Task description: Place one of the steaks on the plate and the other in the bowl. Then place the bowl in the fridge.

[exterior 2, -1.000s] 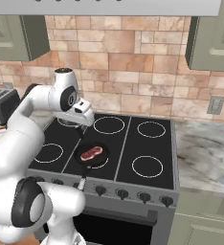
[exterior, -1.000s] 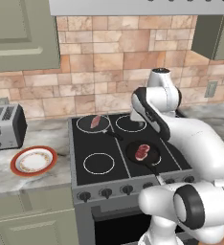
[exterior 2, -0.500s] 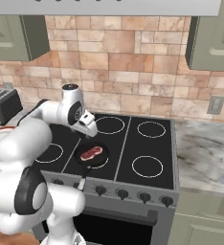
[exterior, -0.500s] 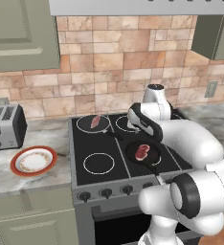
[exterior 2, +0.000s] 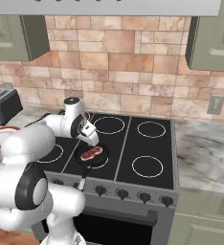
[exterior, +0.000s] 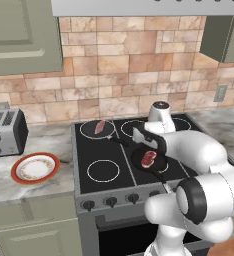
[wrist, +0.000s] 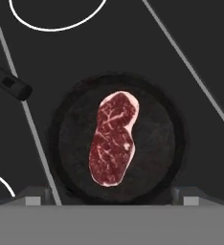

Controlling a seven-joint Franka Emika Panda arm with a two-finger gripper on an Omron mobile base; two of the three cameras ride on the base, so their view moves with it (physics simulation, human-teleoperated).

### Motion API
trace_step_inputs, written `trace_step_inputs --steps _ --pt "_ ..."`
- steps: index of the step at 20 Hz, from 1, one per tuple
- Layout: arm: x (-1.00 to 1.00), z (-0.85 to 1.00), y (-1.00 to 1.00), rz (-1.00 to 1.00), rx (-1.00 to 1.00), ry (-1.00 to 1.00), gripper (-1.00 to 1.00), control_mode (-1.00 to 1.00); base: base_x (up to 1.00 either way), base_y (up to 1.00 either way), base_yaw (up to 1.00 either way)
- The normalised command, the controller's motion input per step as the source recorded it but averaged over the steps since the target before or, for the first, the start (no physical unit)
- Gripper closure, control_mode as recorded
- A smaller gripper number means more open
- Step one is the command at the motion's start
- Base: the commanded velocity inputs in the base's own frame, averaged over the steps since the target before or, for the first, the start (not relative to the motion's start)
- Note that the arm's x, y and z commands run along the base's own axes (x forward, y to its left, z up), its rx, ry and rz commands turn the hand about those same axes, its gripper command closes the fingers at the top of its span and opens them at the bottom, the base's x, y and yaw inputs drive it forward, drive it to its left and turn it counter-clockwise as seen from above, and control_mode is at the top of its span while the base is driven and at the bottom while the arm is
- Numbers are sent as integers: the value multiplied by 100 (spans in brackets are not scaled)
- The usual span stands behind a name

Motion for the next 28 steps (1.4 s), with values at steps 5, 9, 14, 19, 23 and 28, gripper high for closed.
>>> trace_step_inputs --steps 5,9,14,19,23,28 --pt "5 -38 -2 -5 0 -5 -100 -100 0 0 0" --pt "11 -34 0 -3 0 -8 -100 -100 0 0 0" --pt "0 -34 0 -1 0 -4 -100 -100 0 0 0" --pt "0 -33 0 0 0 0 -100 -100 0 0 0" --pt "6 -22 0 0 0 0 -100 -100 0 0 0" --pt "3 -13 0 0 0 0 -100 -100 0 0 0"
